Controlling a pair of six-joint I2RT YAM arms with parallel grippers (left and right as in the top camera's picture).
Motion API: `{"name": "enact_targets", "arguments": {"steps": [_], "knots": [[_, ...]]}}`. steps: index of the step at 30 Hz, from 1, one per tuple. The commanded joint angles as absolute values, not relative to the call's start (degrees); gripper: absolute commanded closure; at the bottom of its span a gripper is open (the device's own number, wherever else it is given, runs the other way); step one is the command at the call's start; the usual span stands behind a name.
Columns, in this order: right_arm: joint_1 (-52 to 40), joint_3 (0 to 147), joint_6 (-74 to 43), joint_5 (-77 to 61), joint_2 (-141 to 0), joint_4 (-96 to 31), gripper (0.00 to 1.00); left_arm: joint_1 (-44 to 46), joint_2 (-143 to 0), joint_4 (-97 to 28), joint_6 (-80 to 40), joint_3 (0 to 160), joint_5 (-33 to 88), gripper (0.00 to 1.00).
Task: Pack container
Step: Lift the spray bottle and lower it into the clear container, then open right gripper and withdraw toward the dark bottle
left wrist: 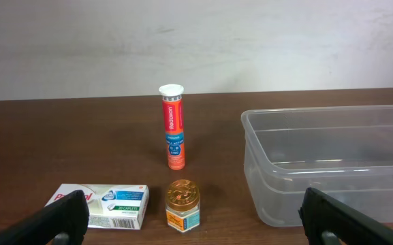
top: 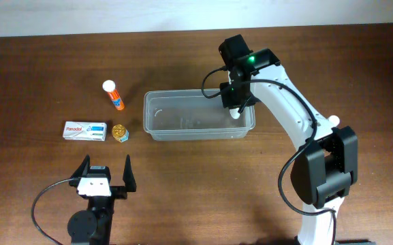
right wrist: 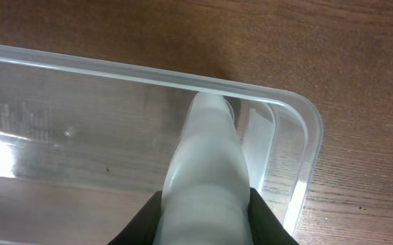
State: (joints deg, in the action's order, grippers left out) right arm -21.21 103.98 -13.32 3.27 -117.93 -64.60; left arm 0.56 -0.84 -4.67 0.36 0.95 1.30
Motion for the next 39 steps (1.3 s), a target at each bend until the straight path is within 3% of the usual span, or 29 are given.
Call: {"name": "enact_targets", "arguments": {"steps": [1, 3, 4, 8, 19, 32, 35, 39], "knots": [[-21.32, 103.26, -14.04, 4.8, -117.69, -63.96, 0.74, 0.21, -0.47, -4.64, 0.21, 0.51, 1.13, 0.0], [-21.32, 102.74, -14.04, 4.8, -117.71, -63.57, 0.73, 0.21, -0.47, -4.64, 0.21, 0.51, 1.1, 0.0], [-21.32, 102.52, -14.04, 4.8, -117.71, -63.46, 0.62, 0.21, -0.47, -4.64, 0.21, 0.51, 1.13, 0.0], [-21.32, 102.41, -14.02, 4.8, -117.71, -63.42, 0.52, 0.21, -0.47, -4.62, 0.21, 0.51, 1.13, 0.0], [-21.26, 102.89, -13.98, 4.78, -117.67, -63.75, 0.5, 0.21, -0.47, -4.64, 0.21, 0.51, 1.1, 0.0], [-21.26, 117.6, -14.0, 5.04, -116.49, -75.24, 0.46, 0.21, -0.47, -4.64, 0.21, 0.51, 1.13, 0.0], [-21.26, 118.08, -14.02, 5.04, -116.49, -76.88, 0.47, 0.21, -0.47, -4.64, 0.21, 0.51, 1.13, 0.0], [-21.28, 118.1, -14.02, 4.99, -116.29, -78.83, 0.61, 0.21, -0.47, -4.64, 0.21, 0.51, 1.13, 0.0]]}}
